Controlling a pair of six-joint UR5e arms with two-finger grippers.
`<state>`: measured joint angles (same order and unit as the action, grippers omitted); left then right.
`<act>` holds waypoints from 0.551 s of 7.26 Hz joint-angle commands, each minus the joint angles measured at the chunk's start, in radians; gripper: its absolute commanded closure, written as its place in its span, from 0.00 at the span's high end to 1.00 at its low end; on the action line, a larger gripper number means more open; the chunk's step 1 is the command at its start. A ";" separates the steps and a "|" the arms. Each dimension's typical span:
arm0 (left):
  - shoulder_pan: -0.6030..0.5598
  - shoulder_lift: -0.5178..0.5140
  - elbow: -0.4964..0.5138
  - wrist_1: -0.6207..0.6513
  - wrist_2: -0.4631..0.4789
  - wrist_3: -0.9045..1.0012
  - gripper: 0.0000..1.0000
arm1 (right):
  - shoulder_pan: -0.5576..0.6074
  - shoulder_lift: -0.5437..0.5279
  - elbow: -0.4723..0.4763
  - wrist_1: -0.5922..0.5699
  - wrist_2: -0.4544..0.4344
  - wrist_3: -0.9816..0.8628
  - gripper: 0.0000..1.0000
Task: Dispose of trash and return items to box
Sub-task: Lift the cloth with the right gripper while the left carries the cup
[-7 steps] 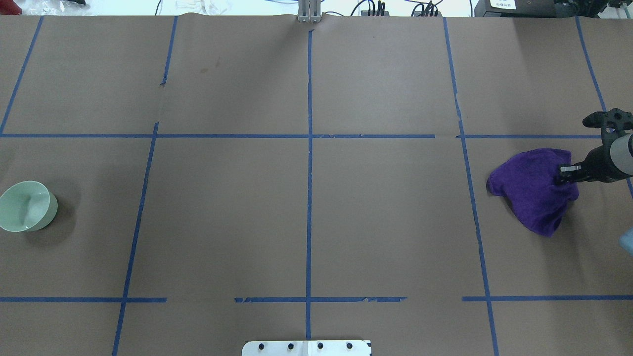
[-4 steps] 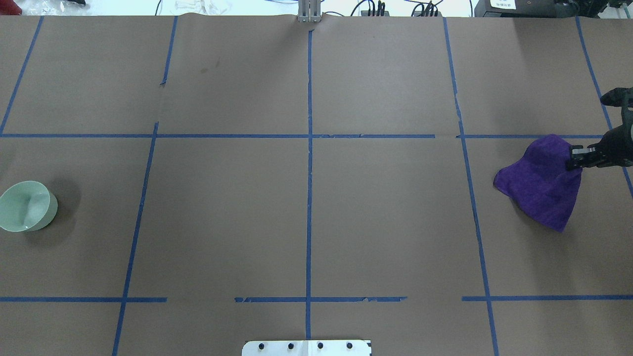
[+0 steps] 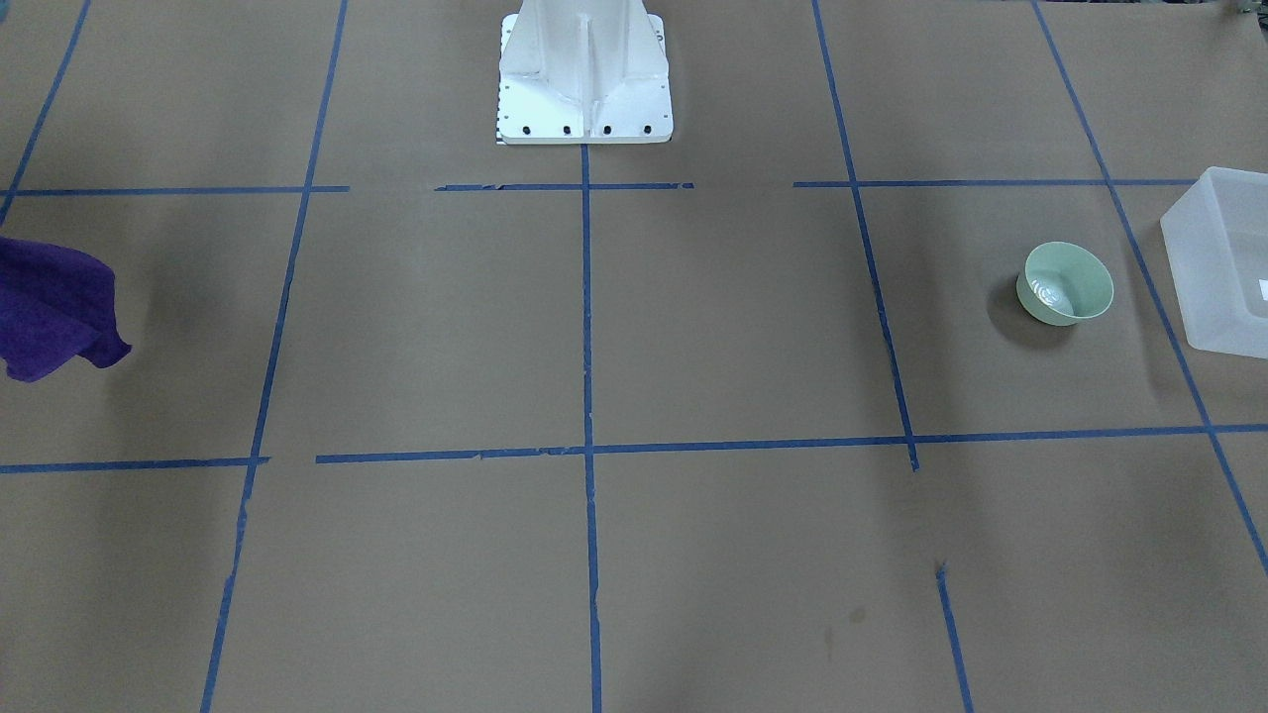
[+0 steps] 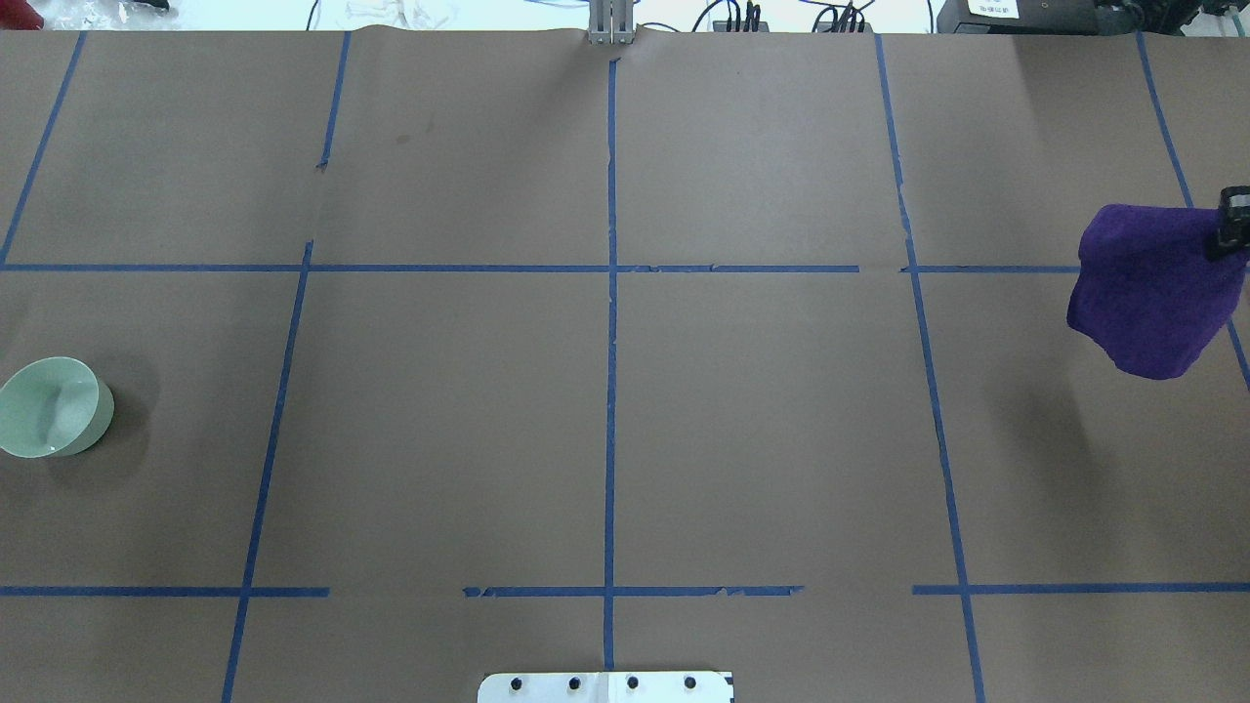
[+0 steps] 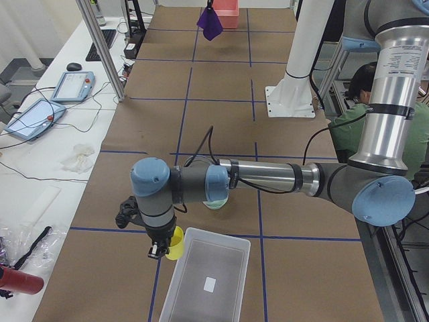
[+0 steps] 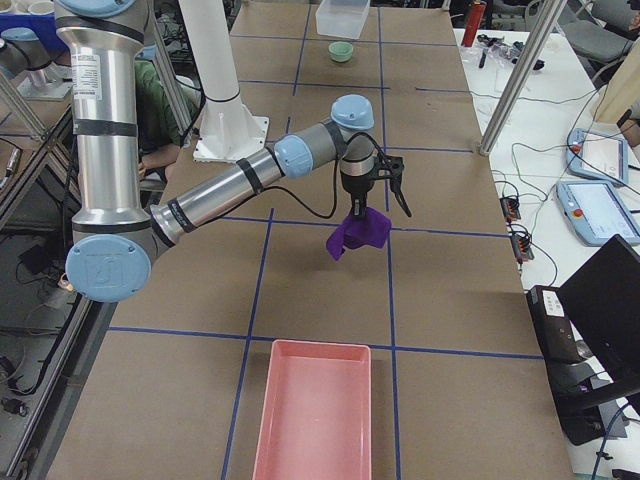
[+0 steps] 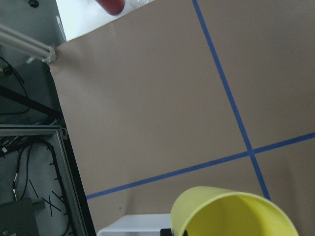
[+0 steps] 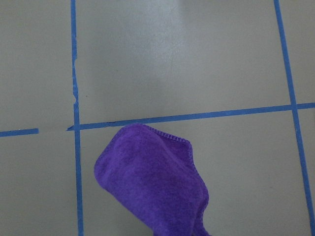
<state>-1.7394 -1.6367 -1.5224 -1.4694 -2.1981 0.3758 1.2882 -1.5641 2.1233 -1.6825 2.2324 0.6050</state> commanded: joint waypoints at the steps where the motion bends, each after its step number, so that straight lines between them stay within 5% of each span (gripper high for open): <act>1: 0.003 0.188 0.001 -0.218 -0.119 -0.122 0.00 | 0.130 0.012 0.010 -0.072 0.055 -0.135 0.00; 4: 0.038 0.225 0.071 -0.334 -0.176 -0.156 0.00 | 0.232 0.003 0.020 -0.103 0.121 -0.250 0.00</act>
<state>-1.7215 -1.4216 -1.4868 -1.7568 -2.3335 0.2276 1.4814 -1.5573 2.1373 -1.7688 2.3359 0.4017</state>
